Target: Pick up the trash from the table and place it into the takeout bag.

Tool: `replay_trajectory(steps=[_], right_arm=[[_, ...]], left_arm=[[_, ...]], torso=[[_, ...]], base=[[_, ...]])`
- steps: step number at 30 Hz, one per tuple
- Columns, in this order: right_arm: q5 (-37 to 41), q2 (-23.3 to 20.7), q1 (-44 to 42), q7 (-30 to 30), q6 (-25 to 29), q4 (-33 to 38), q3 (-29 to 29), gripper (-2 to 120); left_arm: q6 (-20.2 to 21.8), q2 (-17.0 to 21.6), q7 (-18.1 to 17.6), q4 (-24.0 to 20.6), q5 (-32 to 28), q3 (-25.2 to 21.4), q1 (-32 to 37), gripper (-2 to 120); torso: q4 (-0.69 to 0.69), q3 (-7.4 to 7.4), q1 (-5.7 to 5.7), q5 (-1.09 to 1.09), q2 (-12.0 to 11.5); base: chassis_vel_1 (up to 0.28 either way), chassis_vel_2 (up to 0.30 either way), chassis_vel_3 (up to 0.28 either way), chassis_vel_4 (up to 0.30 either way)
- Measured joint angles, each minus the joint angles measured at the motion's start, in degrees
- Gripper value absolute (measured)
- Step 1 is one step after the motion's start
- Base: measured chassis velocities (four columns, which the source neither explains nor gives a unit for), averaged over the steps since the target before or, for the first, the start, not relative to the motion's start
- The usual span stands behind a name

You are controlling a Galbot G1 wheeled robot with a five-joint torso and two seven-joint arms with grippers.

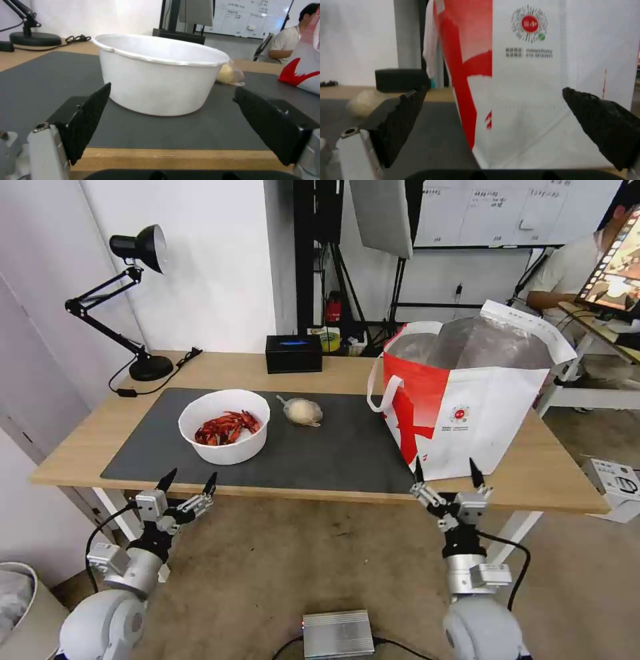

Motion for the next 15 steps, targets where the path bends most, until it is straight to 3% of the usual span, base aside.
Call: replay_trajectory(steps=[15], right_arm=[[-0.92,0.49,-1.55,-0.06,-1.60,0.64,-0.16,100]], left_arm=[[-0.04,0.27,0.11,0.87,-0.37,0.44,-0.97,100]], torso=[[0.00,0.00,0.00,0.00,0.00]], base=[[0.000,0.000,0.000,0.000]])
